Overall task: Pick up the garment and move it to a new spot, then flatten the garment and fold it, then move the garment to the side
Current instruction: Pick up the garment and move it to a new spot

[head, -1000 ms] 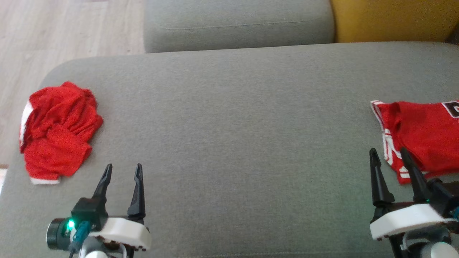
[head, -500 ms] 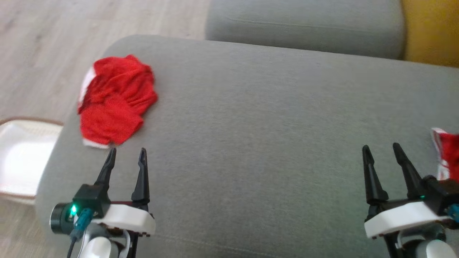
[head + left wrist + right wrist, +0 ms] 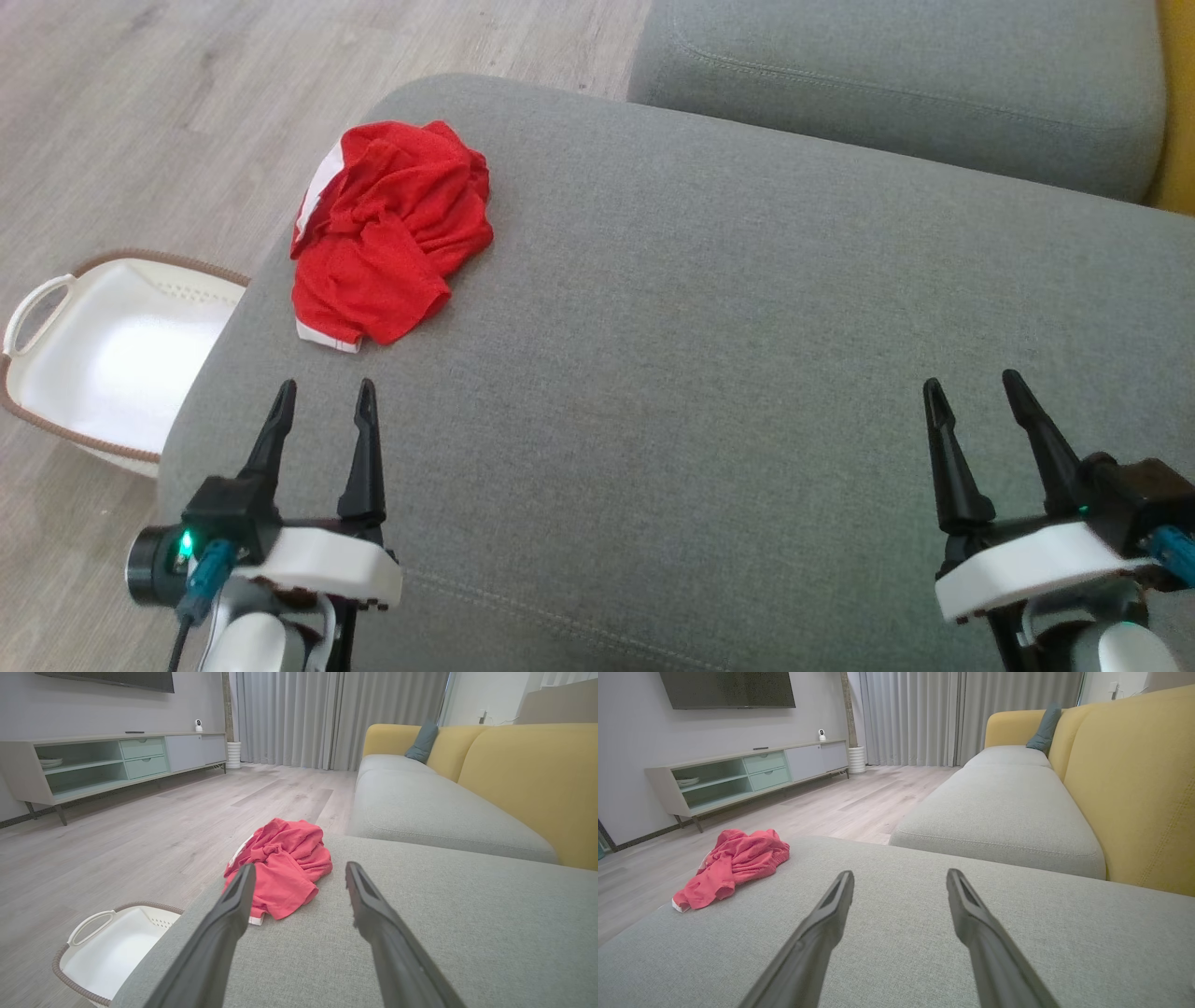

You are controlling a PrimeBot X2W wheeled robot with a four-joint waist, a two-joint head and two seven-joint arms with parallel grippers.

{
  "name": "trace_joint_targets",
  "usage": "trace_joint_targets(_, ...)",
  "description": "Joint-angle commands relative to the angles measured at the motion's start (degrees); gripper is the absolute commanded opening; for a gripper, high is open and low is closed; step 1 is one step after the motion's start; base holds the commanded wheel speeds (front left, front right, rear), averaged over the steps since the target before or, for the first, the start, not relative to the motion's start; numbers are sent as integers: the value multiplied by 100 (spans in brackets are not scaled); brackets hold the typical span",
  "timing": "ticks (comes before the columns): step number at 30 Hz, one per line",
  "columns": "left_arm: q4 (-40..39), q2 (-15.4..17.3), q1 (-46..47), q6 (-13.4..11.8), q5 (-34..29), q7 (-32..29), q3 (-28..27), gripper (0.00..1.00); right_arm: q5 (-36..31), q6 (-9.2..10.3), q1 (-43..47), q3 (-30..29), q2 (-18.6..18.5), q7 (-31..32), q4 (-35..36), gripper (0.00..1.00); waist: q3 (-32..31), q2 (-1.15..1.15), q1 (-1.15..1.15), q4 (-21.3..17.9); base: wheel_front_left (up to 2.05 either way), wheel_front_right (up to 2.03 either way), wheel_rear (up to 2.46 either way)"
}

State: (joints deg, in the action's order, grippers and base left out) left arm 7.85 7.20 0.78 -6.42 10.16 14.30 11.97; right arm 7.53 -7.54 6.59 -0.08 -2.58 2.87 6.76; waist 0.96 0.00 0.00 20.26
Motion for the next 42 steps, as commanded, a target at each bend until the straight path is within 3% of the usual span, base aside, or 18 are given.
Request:
trace_joint_targets(1,-175,17,348,31,-68,70,-270,100,-39,5,-251,138,-40,11,246,100,13,0,0,2,0,0,0)
trace_joint_targets(13,-38,-101,642,63,-152,70,-426,100,-78,5,-401,163,-101,104,370,100,367,0,0,-67,0,0,0)
trace_joint_targets(17,152,-134,1092,117,-130,70,-522,100,-95,5,-606,245,-202,244,509,100,788,0,0,-228,0,0,0)
trace_joint_targets(20,399,-157,1584,300,34,70,-639,100,-117,5,-815,296,-344,376,678,100,1237,0,0,-395,0,0,0)
trace_joint_targets(30,2409,105,3068,563,223,70,-1199,100,-116,5,-1295,323,-679,580,961,100,2195,0,0,-776,0,0,0)
trace_joint_targets(35,4047,365,3726,666,282,70,-1329,100,-94,5,-1418,355,-734,602,986,100,2431,0,0,-851,0,0,0)
trace_joint_targets(42,5440,491,4288,816,410,-27,-1363,100,-56,5,-1459,359,-771,616,944,100,2452,0,0,-885,0,0,0)
